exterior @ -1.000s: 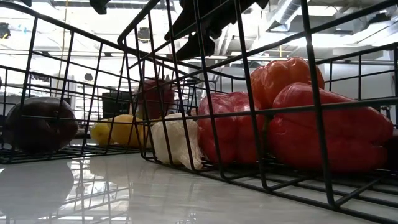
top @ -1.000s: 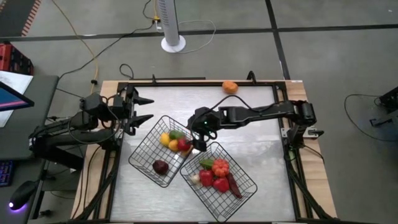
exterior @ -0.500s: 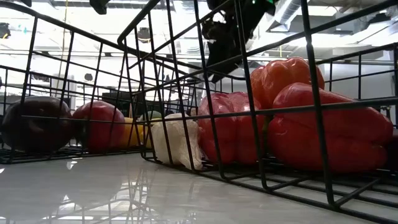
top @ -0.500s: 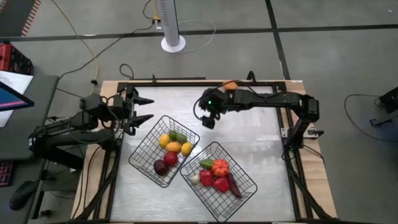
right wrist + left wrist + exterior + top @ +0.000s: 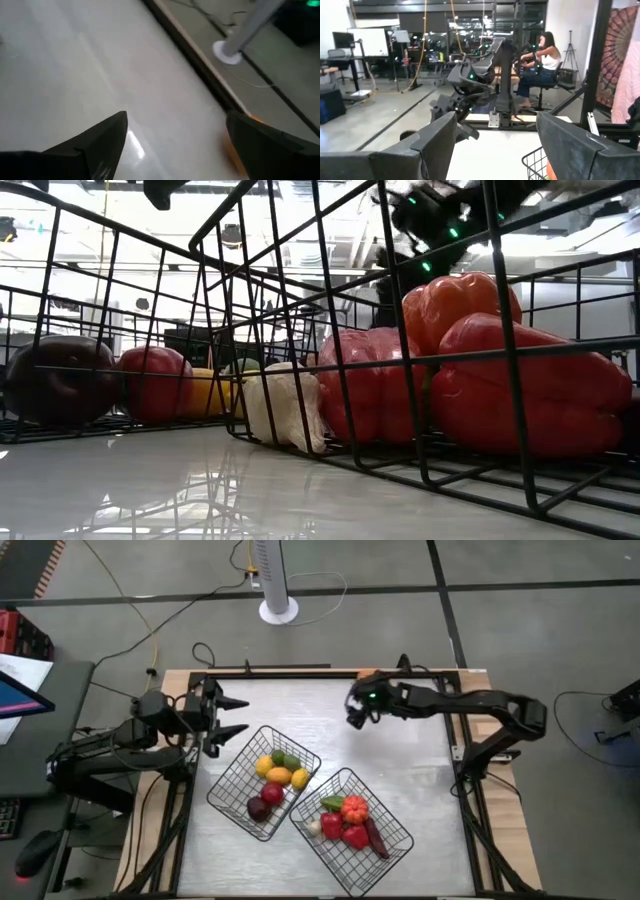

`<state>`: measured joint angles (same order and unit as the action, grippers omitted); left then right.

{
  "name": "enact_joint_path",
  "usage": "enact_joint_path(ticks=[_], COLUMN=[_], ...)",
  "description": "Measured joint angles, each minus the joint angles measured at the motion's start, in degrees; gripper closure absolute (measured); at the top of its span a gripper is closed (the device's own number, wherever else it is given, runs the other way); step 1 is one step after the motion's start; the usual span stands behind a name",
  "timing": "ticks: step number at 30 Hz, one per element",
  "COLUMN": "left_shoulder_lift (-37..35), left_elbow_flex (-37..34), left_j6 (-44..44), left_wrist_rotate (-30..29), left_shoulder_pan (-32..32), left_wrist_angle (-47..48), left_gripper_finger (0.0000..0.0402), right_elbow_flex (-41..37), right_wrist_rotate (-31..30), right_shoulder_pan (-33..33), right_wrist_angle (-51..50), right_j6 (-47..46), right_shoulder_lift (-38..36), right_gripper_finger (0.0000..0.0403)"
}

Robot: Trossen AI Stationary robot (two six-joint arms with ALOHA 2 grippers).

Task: Sort produce into baskets
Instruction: Put the potato into the right wire basket

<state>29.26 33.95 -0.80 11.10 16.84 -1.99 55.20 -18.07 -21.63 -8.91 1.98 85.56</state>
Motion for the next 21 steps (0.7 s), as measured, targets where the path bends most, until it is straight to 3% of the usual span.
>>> enact_joint_path(ticks=[6, 10, 13, 21], left_shoulder_lift=[0.46, 1.44, 1.83, 1.88], left_elbow_flex=[0.02, 0.02, 0.00, 0.02], left_j6=[-2.72, -2.93, -1.64, 0.34], left_wrist_rotate=[-0.75, -1.46, -2.58, -17.34], left_shoulder_pan=[0.00, 0.00, 0.00, 0.02], left_wrist_angle=[0.74, 1.19, 1.41, 1.31], left_gripper_finger=[0.0140, 0.0140, 0.0140, 0.0140], right_elbow_flex=[-11.70, -12.74, -12.76, -12.74], right_wrist_rotate=[-0.09, 0.43, 5.52, 14.97], right_shoulder_pan=[-6.37, -10.87, -15.21, -24.61], right_wrist_angle=[13.72, 13.71, 13.58, 16.20], right_j6=[-0.32, 0.89, 1.97, 4.34], right_shoulder_lift=[-1.59, -0.07, 0.09, 2.25], right_gripper_finger=[0.0039, 0.0035, 0.0023, 0.0005])
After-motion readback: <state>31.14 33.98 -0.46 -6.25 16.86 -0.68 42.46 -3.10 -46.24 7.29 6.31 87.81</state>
